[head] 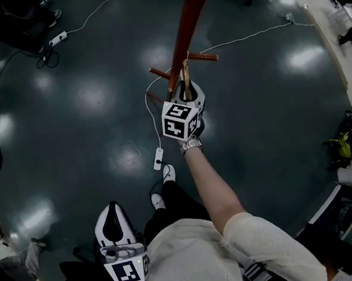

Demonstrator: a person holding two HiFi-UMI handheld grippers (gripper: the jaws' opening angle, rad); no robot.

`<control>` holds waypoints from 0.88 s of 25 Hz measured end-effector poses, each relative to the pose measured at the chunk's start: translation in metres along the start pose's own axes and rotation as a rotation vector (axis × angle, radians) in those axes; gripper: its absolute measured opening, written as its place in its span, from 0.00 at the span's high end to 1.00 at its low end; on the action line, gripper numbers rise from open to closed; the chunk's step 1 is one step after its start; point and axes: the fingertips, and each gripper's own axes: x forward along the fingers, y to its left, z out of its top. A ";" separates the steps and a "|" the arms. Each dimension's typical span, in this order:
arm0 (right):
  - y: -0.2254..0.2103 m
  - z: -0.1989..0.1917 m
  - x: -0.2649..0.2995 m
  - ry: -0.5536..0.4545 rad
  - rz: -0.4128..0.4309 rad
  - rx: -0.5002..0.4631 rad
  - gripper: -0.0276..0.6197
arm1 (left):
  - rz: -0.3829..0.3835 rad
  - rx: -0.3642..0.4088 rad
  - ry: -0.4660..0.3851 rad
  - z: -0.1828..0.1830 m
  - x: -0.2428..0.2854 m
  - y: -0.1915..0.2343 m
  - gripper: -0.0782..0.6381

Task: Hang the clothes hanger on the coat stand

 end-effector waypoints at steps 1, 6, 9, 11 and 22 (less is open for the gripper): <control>0.002 0.000 0.000 0.001 0.006 0.006 0.85 | 0.004 0.006 0.006 -0.002 0.000 0.001 0.87; 0.011 0.001 -0.003 -0.002 0.047 0.017 0.85 | 0.017 0.013 0.010 -0.004 -0.007 0.004 0.87; 0.012 -0.002 -0.007 -0.004 0.060 0.028 0.85 | 0.015 0.010 0.008 -0.007 -0.011 0.003 0.87; 0.014 -0.005 -0.012 -0.001 0.072 0.029 0.85 | 0.008 0.010 0.002 -0.009 -0.013 0.003 0.87; 0.004 -0.012 -0.057 -0.043 0.105 0.058 0.85 | -0.066 0.012 -0.023 -0.012 -0.036 -0.007 0.87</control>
